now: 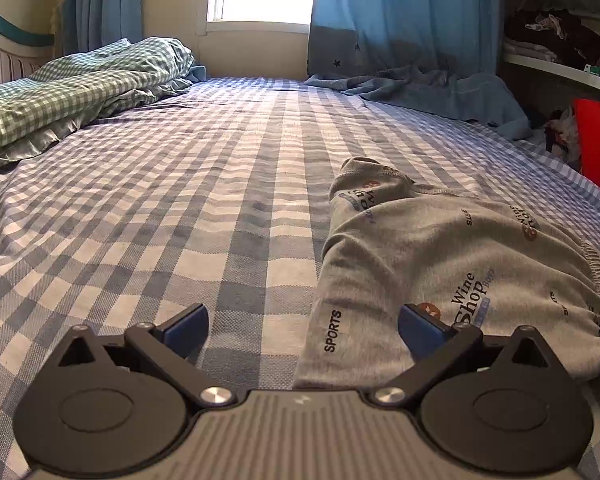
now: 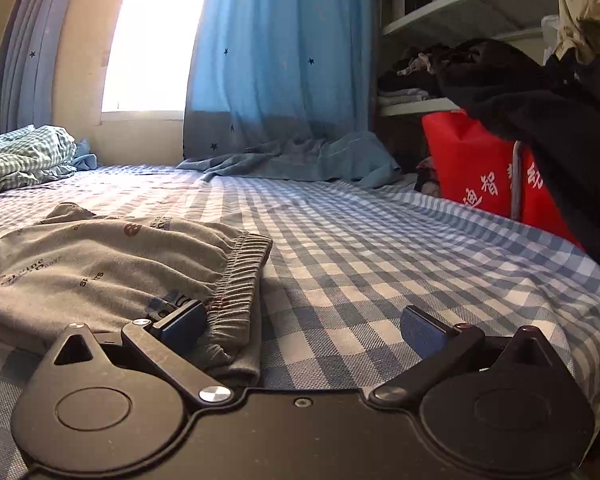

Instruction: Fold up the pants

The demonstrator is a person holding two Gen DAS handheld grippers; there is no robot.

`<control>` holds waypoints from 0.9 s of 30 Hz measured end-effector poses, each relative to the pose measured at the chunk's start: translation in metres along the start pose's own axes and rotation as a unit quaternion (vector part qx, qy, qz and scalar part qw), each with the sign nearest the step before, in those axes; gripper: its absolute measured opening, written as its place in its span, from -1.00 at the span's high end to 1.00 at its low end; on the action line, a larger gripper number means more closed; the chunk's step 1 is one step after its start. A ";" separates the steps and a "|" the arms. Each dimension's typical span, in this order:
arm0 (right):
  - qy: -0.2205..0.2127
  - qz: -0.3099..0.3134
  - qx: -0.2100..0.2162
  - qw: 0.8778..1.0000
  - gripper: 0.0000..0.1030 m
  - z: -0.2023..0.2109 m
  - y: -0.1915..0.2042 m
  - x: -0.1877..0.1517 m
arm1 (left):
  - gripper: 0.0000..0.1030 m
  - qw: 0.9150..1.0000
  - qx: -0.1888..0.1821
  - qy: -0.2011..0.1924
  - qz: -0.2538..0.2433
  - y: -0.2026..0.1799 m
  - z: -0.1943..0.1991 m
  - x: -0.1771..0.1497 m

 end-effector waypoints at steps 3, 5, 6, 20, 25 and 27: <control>-0.015 0.010 -0.011 1.000 -0.99 0.003 0.004 -0.004 | -0.99 1.000 0.000 -0.002 0.001 0.000 0.001 -0.001; -0.023 0.014 -0.016 1.000 -0.99 0.003 0.005 -0.005 | -0.99 1.000 0.000 -0.002 0.001 0.000 0.001 -0.001; -0.026 0.016 -0.019 0.999 -0.99 0.004 0.006 -0.006 | -0.99 1.000 0.000 -0.002 0.001 0.000 0.001 -0.001; -0.046 0.031 -0.034 0.998 -0.99 0.006 0.012 -0.009 | -0.99 1.000 0.000 -0.003 0.001 0.001 0.002 -0.001; -0.032 0.027 -0.023 0.999 -0.99 0.007 0.010 -0.005 | -0.99 1.000 -0.007 -0.003 0.006 0.001 0.005 -0.001; -0.027 0.036 0.001 0.999 -0.99 0.012 0.005 0.004 | -0.99 1.000 -0.023 0.001 0.010 0.007 0.007 0.001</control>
Point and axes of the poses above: each gripper's, at about its wrist camera, not at the fingertips, and z roughly against the way its jaws point, y to its left, x to its top, the point moved 1 cm from there along -z, roughly the way its jaws point, and after that the axes turned 11 degrees about z, right-handed, at the moved point
